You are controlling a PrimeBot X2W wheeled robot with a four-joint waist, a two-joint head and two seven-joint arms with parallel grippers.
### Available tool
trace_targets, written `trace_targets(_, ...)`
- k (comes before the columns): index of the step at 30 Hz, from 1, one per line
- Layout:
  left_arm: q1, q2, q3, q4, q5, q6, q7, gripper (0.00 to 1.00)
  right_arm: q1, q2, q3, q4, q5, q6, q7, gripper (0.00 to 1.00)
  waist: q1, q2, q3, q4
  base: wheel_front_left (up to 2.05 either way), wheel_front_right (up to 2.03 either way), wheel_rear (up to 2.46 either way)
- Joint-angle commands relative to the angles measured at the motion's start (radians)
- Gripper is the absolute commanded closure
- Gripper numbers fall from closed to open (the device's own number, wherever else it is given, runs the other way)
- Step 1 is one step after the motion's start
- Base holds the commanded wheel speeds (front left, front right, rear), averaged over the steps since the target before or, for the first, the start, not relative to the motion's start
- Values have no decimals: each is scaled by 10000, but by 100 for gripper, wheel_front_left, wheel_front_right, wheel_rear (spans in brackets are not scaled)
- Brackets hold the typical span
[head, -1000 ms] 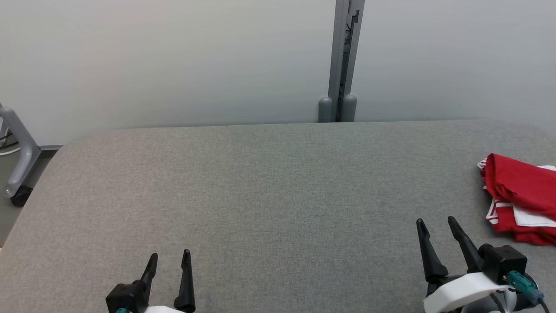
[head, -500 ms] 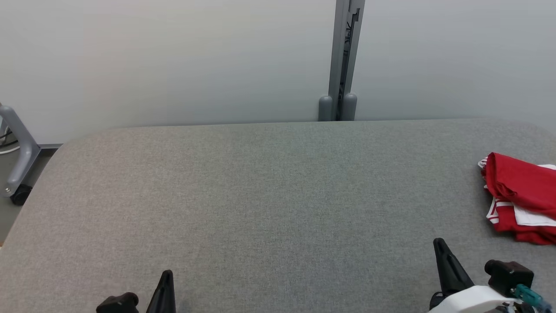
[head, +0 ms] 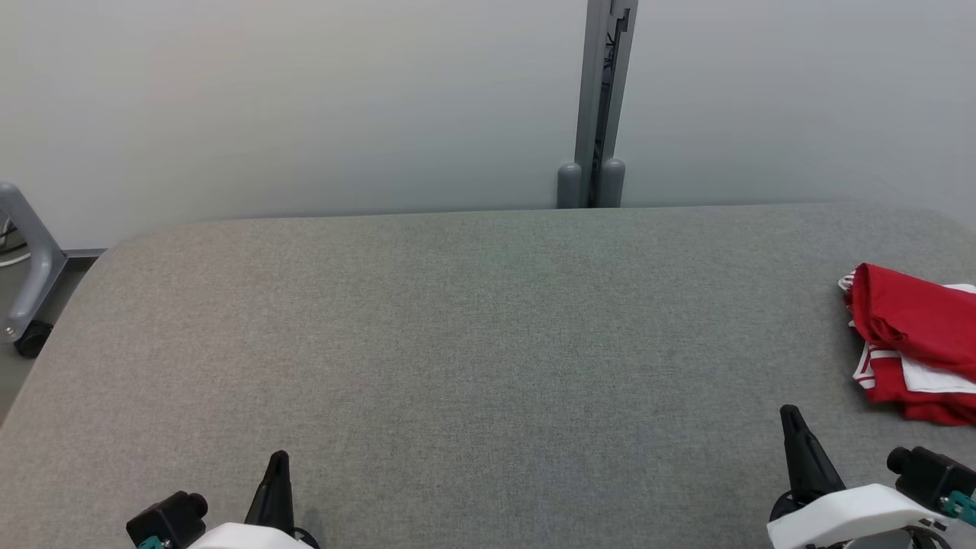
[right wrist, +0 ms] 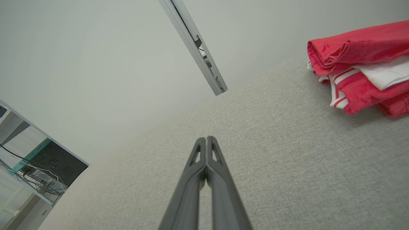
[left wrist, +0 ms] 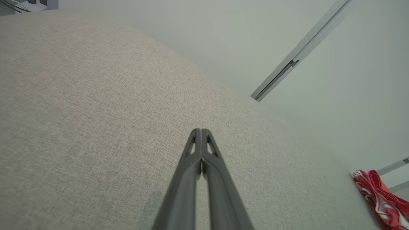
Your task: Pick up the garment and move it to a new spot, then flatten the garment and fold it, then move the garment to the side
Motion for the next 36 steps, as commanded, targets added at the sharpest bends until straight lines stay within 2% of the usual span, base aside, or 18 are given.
trace_targets(1,-356,44,148,-188,-269,-128,49,100,-276,-75,-77,-203,342,0,90,100,0,0,6,-4,0,0,0)
trace_targets(18,-685,-60,865,-360,-2401,-698,720,100,-384,-104,-413,-507,2855,0,758,100,0,0,114,-53,0,0,0)
trace_targets(36,-906,-148,1429,-488,-4080,-1154,1252,100,-462,-125,-684,-749,4832,1,1290,100,0,0,216,-99,0,0,0)
